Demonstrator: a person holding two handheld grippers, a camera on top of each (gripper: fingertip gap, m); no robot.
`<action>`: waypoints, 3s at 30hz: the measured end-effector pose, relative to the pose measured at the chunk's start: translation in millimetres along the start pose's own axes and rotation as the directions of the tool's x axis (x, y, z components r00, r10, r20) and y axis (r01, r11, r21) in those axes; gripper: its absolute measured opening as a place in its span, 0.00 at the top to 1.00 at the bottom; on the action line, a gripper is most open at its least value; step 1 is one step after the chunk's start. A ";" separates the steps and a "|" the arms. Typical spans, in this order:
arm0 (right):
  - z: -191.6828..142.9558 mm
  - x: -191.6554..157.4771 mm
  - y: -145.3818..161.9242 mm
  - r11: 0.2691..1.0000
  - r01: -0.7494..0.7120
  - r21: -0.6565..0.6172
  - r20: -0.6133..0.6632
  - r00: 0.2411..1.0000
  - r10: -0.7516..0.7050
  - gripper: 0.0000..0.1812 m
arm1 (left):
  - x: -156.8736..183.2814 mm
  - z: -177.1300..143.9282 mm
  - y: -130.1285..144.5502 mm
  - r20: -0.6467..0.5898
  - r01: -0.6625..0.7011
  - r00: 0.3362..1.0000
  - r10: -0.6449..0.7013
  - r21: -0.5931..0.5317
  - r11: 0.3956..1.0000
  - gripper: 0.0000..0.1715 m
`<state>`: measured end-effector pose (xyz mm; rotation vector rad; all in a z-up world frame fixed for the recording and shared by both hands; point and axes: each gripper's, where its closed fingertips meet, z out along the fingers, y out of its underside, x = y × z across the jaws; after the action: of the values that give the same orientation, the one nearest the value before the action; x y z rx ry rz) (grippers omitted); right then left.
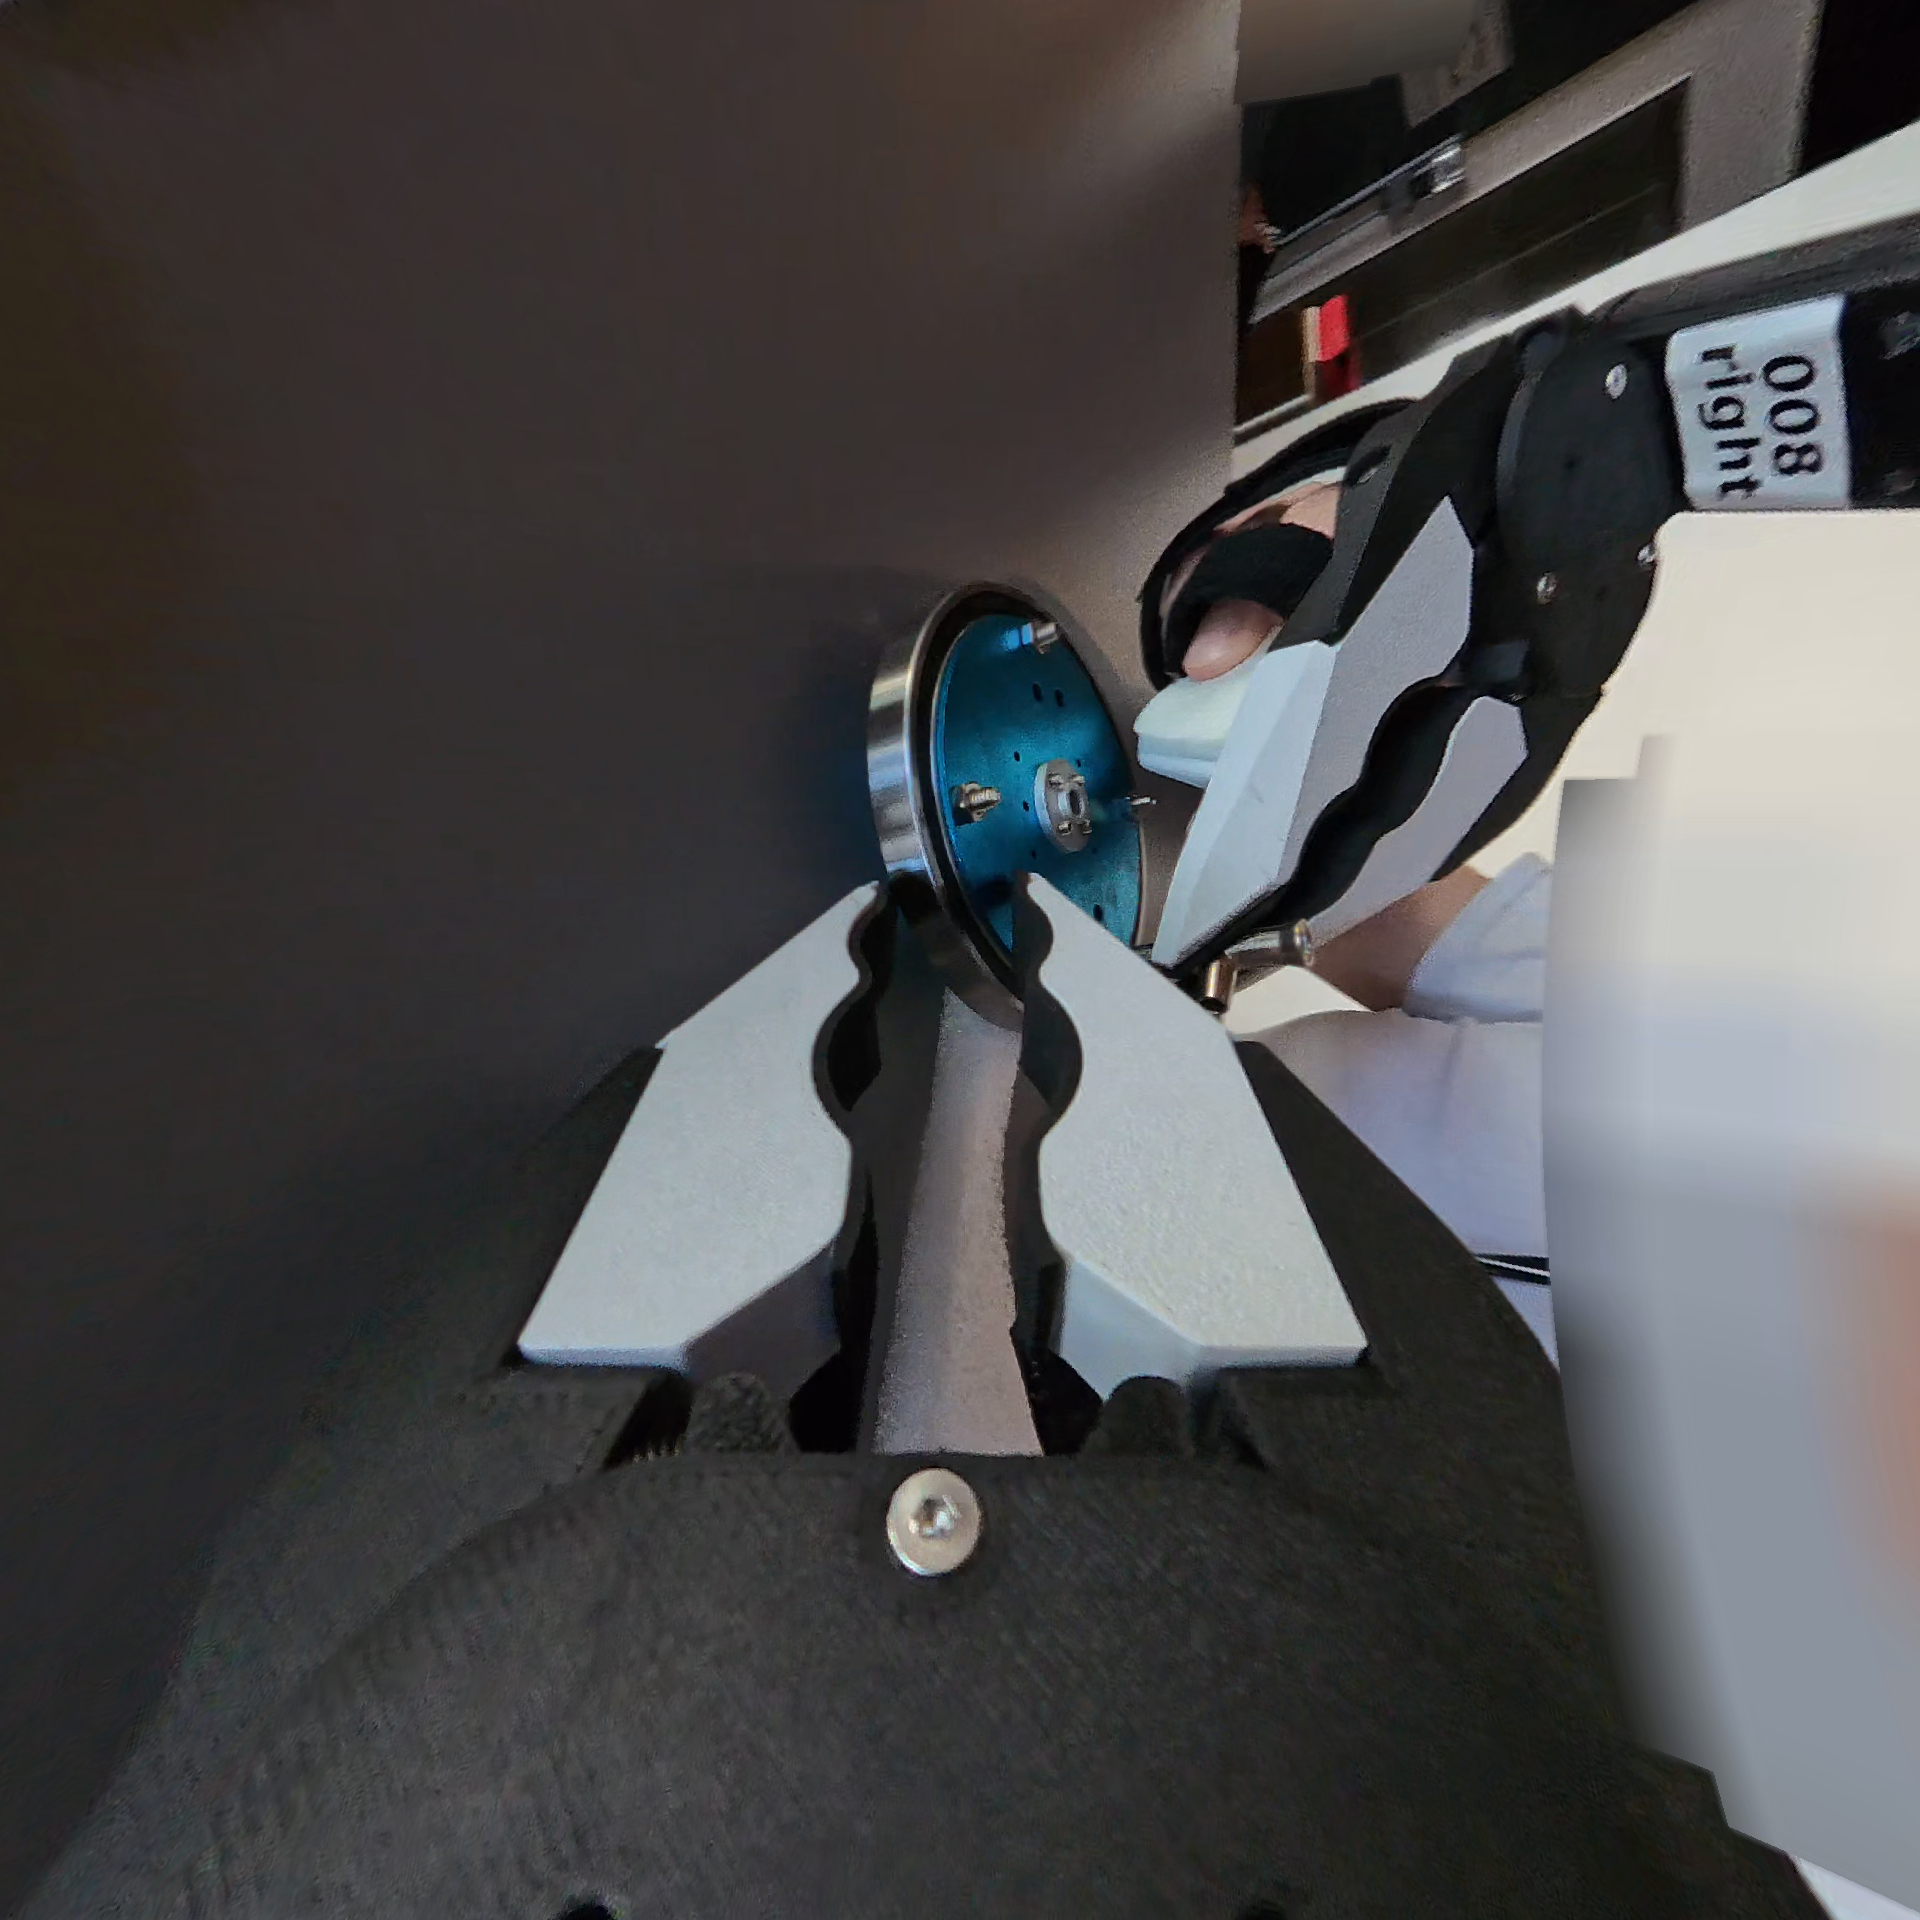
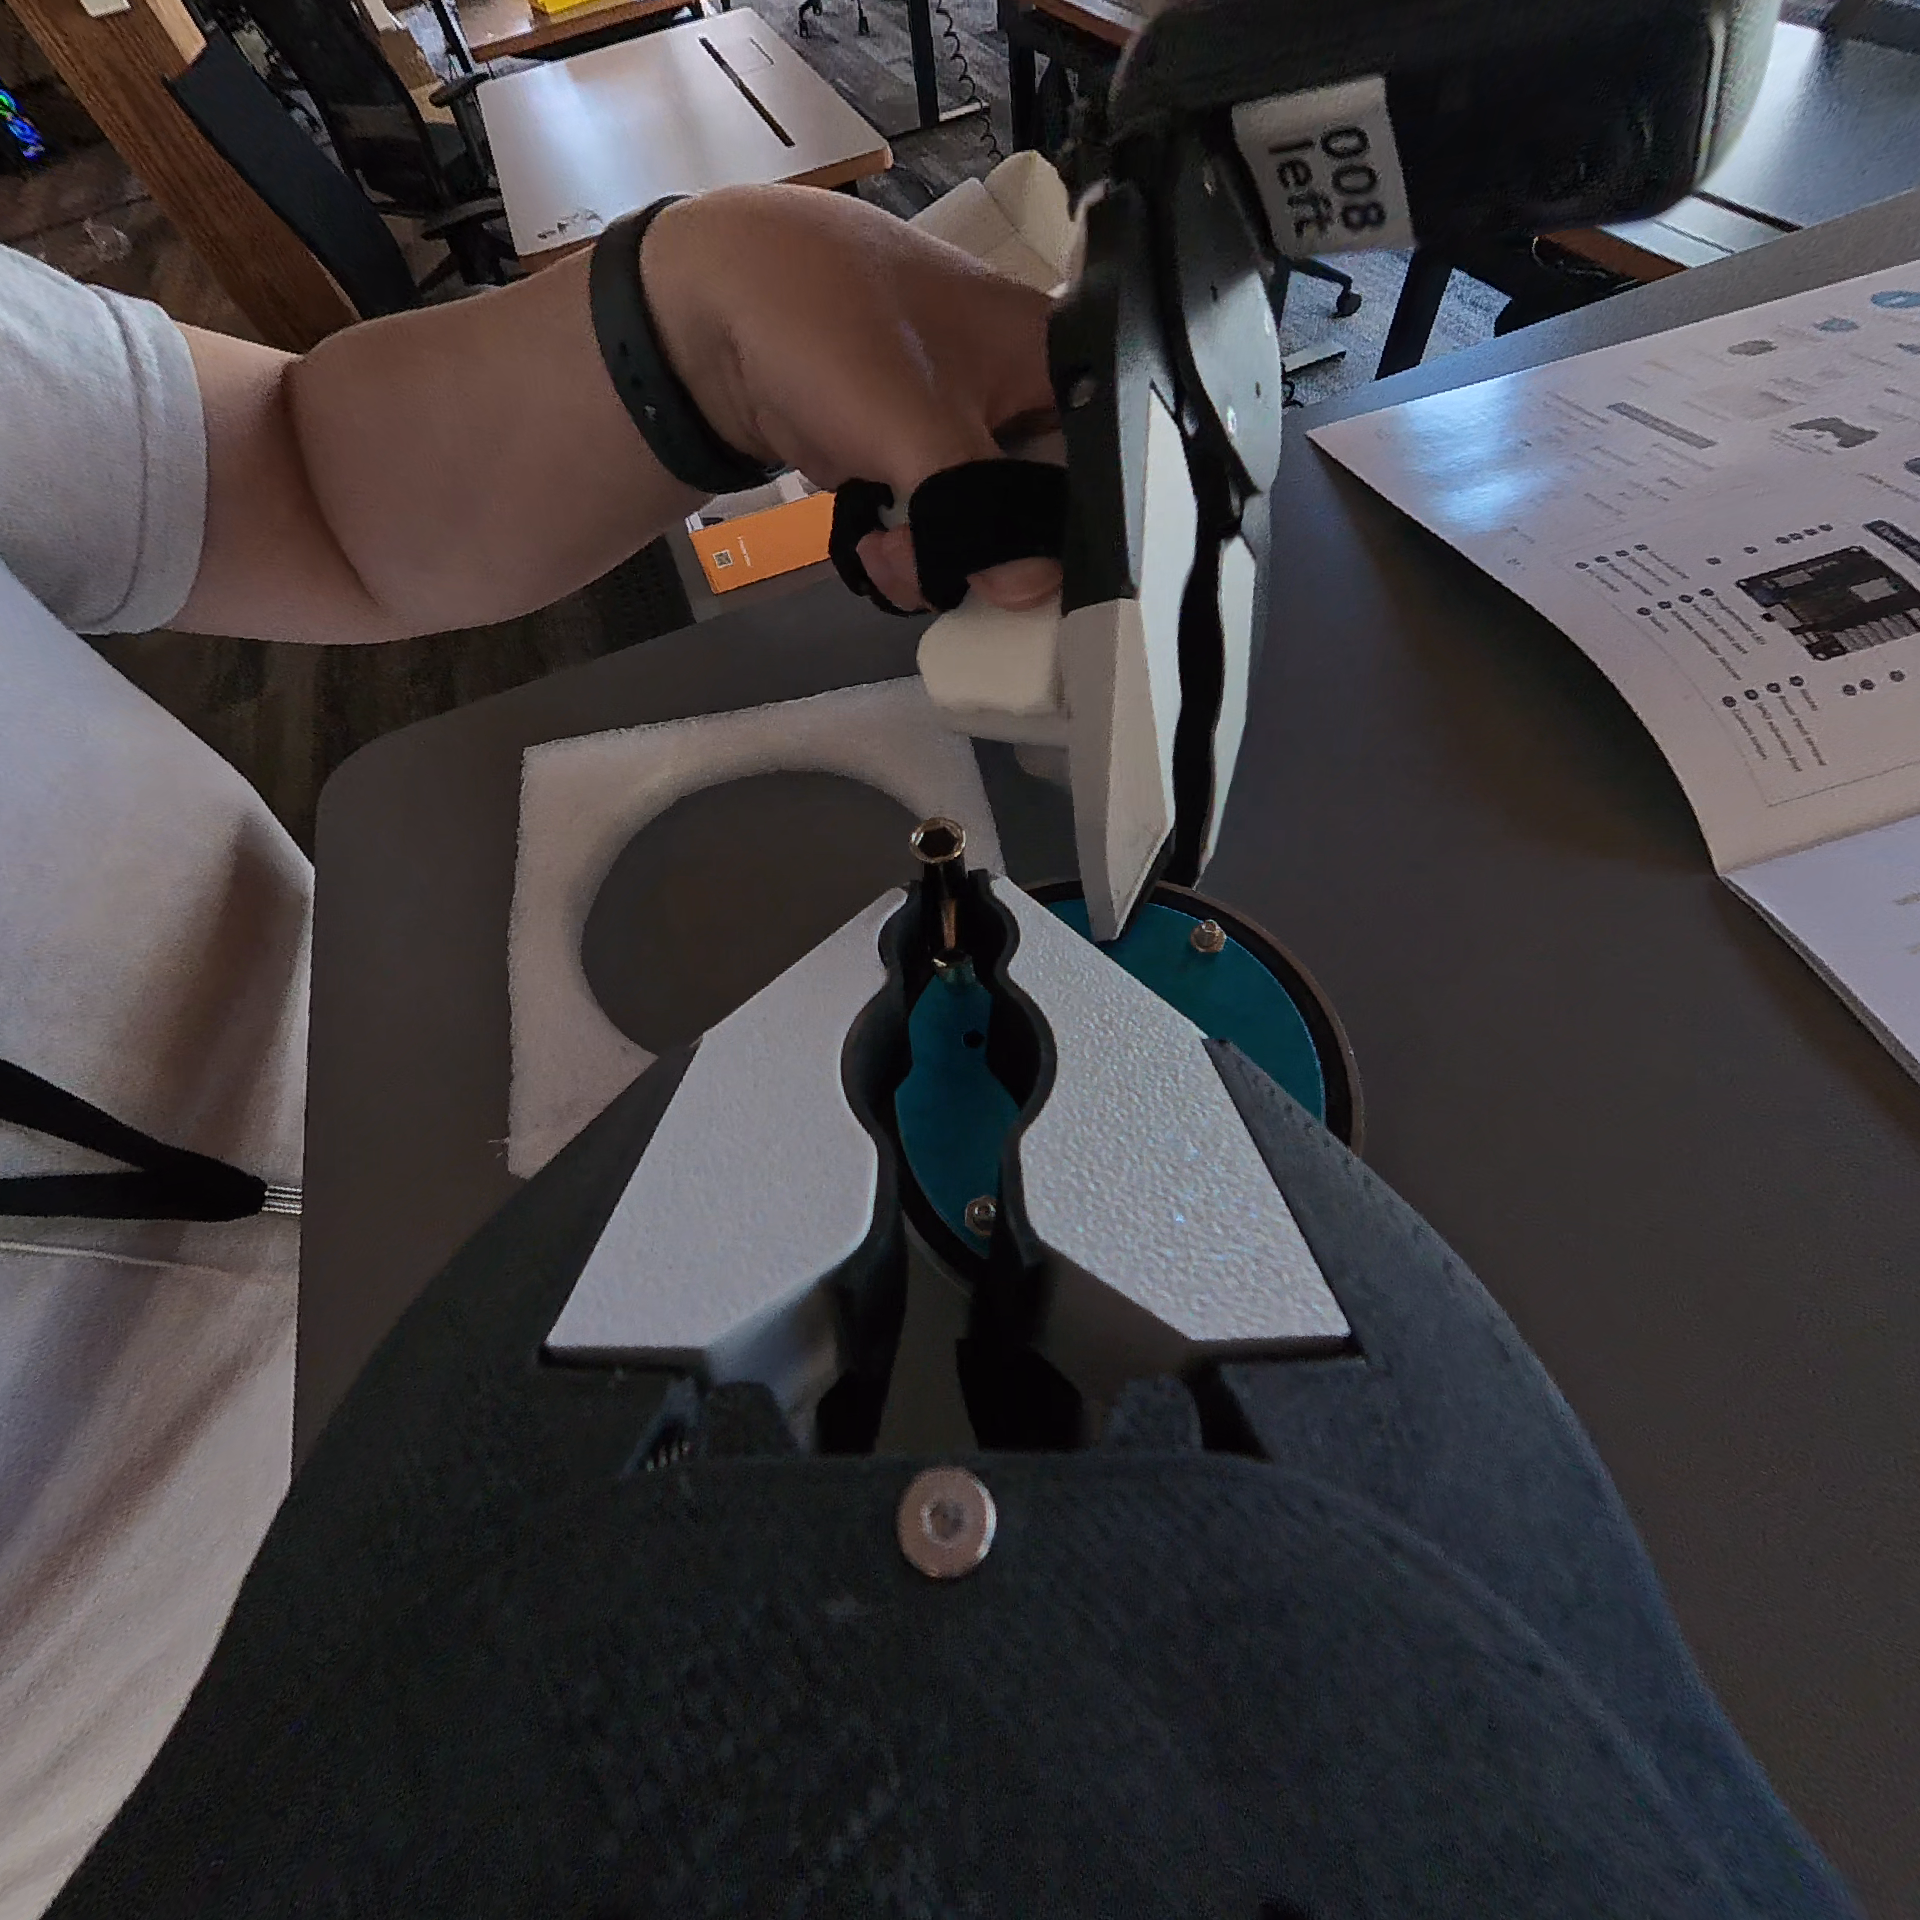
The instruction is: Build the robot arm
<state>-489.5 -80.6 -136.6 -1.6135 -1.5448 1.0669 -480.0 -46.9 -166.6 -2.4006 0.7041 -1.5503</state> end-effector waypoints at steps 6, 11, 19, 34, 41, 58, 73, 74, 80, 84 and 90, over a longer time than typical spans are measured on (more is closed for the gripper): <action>1.6 -0.5 -1.1 1.000 -0.006 0.011 0.015 1.000 0.005 0.96 | 2.7 -1.4 -0.4 -0.135 0.094 0.986 -0.097 -0.025 0.995 0.91; 2.6 -0.9 -0.5 1.000 0.020 -0.001 -0.006 1.000 -0.020 0.96 | 1.9 -1.6 1.9 -0.144 0.109 0.983 -0.113 -0.035 0.993 0.91; -1.7 -3.5 -11.2 0.999 -0.008 0.033 0.001 1.000 0.008 0.96 | 1.3 -1.6 2.5 -0.147 0.118 0.982 -0.123 -0.042 0.992 0.91; -1.8 -0.5 -3.7 1.000 0.005 -0.025 -0.135 0.991 -0.008 0.96 | 0.1 -1.5 2.4 -0.144 0.115 0.983 -0.118 -0.030 0.993 0.92; -2.3 1.1 -2.9 0.999 0.004 -0.035 -0.204 0.979 -0.011 0.95 | -0.1 -2.0 2.5 -0.142 0.103 0.984 -0.103 -0.007 0.995 0.92; -2.4 4.0 -2.0 0.997 -0.063 -0.040 -0.411 0.911 0.041 0.95 | -0.1 -2.2 2.0 -0.138 0.087 0.987 -0.084 0.022 0.996 0.92; -2.0 5.1 -2.3 0.997 -0.071 -0.014 -0.492 0.869 0.055 0.95 | 0.5 -2.4 0.3 -0.115 0.064 0.992 -0.057 0.062 0.996 0.92; -2.2 4.2 -2.6 0.998 -0.063 -0.014 -0.486 0.872 0.048 0.95 | 1.6 -3.6 0.1 -0.115 0.054 0.992 -0.045 0.071 0.996 0.92; -3.9 3.9 1.5 0.995 -0.101 -0.022 -0.447 0.891 0.081 0.93 | 31.7 -33.0 -8.4 -0.111 -0.207 0.965 0.237 0.226 0.952 0.89; -3.3 5.2 1.9 0.996 -0.086 -0.027 -0.461 0.885 0.064 0.88 | 44.6 -26.7 11.5 0.050 -0.508 0.861 0.507 0.144 0.849 0.83; -0.3 1.7 -0.7 0.996 -0.081 -0.037 -0.427 0.902 0.058 0.95 | 60.5 -30.9 13.9 0.056 -0.582 0.812 0.581 0.143 0.800 0.86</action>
<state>-489.6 -78.8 -136.1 -1.8058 -1.2368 0.6492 -491.3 -85.9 -110.3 -1.8203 1.1416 -1.2671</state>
